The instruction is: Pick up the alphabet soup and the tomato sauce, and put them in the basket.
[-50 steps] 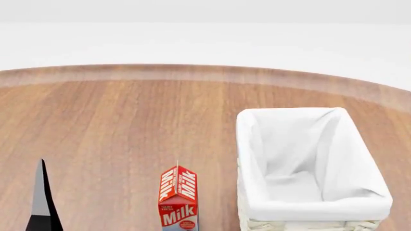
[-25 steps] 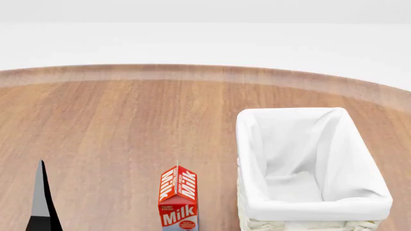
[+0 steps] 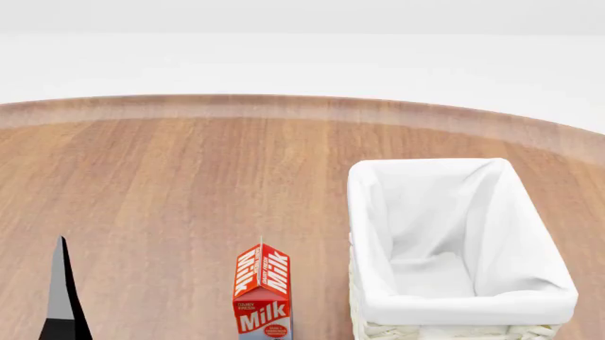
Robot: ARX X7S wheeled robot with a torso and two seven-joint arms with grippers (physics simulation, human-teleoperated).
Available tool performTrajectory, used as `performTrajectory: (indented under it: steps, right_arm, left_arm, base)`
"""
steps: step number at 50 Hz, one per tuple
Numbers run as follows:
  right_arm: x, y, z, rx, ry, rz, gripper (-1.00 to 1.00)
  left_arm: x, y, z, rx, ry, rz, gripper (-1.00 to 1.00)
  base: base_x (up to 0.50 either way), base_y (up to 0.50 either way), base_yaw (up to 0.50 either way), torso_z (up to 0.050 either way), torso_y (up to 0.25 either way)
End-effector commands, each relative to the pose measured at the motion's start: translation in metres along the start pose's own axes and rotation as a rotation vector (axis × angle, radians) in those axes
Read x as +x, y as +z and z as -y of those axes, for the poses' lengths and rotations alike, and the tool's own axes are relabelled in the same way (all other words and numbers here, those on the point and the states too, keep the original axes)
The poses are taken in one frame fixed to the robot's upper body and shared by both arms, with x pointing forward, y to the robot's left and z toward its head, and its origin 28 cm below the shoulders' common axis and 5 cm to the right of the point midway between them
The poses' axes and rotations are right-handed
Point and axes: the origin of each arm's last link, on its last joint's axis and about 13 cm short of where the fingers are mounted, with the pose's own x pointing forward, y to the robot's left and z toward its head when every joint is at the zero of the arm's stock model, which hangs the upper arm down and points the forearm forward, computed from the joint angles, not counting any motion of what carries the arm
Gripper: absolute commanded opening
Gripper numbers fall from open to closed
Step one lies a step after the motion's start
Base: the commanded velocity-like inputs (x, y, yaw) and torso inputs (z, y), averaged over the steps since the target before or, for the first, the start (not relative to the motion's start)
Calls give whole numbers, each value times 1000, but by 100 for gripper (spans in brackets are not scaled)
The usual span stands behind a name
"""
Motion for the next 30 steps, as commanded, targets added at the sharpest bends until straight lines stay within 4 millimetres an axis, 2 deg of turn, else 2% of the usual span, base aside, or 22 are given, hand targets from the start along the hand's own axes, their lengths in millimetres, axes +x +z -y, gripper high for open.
performTrajectory:
  steps: [1,30]
  right_arm:
    - [5,-4,1,8,-6,-11,100]
    - [10,-9,1,30,-2,-23,100]
  left_arm:
    - [0,0,0,-1,0,-1,100]
    - [-1,0,1,0,0,-3,100]
  base:
    - [0,0,0,0,0]
    - [0,0,0,0,0]
